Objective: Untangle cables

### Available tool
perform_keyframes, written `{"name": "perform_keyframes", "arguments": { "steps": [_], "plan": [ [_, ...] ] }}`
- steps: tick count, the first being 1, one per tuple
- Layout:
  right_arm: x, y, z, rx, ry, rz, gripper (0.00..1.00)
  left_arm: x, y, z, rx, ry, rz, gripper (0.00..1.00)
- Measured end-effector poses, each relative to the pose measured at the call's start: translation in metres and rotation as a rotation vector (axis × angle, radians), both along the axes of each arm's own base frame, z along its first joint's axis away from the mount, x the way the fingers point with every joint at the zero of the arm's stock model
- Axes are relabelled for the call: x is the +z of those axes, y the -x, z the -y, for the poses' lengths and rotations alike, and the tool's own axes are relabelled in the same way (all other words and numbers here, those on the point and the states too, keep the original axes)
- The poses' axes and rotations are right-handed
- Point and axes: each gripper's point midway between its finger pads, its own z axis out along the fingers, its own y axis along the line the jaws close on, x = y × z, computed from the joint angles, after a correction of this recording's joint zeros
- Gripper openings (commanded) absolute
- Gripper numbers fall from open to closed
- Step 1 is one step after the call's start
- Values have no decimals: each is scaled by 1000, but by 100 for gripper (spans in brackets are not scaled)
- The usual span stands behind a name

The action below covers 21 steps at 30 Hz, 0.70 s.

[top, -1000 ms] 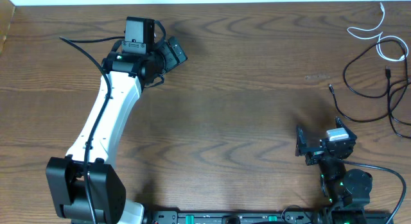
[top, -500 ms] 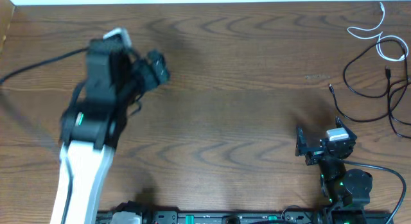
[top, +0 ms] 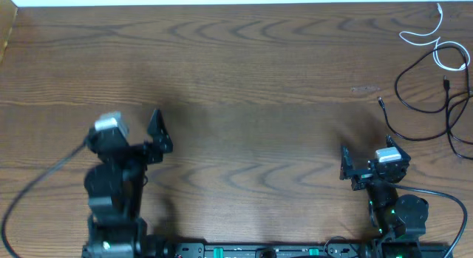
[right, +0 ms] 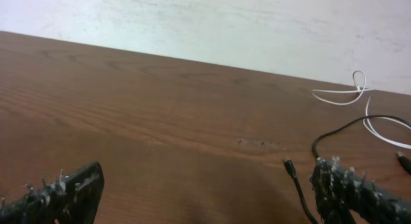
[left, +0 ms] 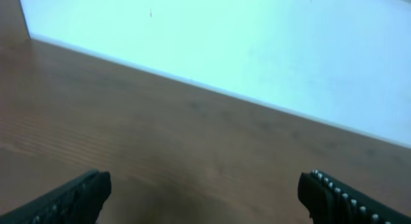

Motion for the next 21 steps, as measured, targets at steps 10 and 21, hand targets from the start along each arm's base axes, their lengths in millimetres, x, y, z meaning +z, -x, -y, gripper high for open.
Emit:
{"name": "perform_keyframes", "arguments": {
  "steps": [10,21],
  "plan": [
    [0,0,0,0,0,0,99,-43,21,-2,-2,-143,183,98],
    [0,0,0,0,-2,-2,99,-92,22,-2,-20,-234,94,98]
  ]
}}
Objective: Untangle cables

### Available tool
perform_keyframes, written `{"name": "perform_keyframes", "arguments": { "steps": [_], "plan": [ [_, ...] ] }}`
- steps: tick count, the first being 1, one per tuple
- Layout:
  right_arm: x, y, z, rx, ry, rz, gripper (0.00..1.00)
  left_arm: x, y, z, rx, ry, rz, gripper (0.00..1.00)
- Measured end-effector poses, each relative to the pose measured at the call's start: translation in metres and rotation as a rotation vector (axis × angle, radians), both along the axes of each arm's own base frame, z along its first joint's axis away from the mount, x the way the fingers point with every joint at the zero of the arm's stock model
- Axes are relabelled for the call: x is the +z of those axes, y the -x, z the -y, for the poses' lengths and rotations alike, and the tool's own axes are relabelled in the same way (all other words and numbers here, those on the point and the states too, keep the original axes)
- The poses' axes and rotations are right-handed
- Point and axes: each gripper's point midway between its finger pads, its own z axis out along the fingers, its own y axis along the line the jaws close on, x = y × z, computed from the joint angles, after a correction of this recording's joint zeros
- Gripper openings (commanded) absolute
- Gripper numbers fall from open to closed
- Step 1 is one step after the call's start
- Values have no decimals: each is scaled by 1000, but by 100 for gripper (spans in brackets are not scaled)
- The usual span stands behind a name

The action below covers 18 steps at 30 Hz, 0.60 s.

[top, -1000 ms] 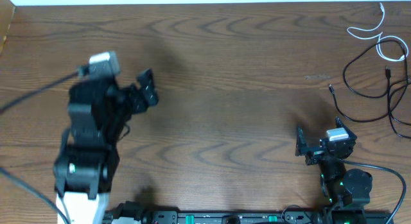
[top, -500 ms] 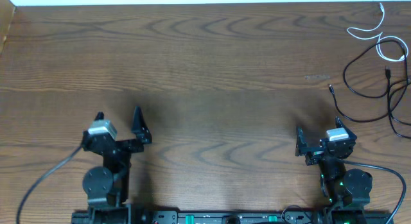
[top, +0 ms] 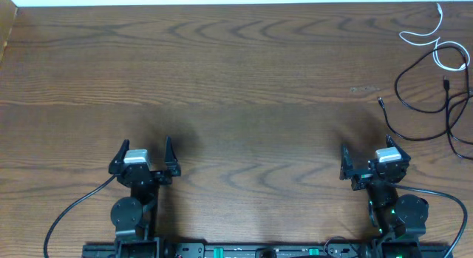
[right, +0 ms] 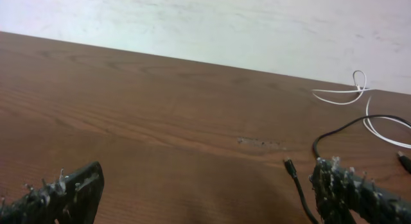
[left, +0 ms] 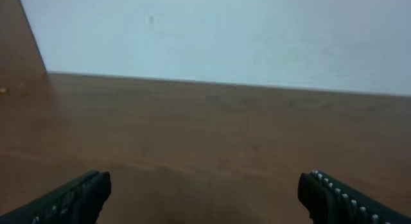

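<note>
A black cable lies in loops at the table's far right, and its plug end points toward the middle. A thin white cable crosses it near the back right corner. In the right wrist view the black plug lies just ahead of the right finger, and the white cable is farther back. My right gripper is open and empty, short of the plug. My left gripper is open and empty at the front left, far from the cables.
The brown wooden table runs back to a white wall. A raised wooden side edge stands at the far left. The arms' own black supply cables trail off the front edge beside each base.
My left arm, then standing taller with its gripper turned to the right, now sits low near the front edge facing straight ahead. The right arm and the cables have not moved.
</note>
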Motion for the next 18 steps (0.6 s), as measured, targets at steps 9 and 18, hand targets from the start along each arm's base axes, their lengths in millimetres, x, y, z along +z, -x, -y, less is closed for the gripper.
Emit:
{"name": "perform_keyframes", "arguments": {
  "steps": [9,18],
  "plan": [
    [0,0,0,0,0,0,99,-4,2,-2,11,-12,-26,98],
    [0,0,0,0,0,0,99,-5,2,-2,11,-12,-27,98]
  ]
}}
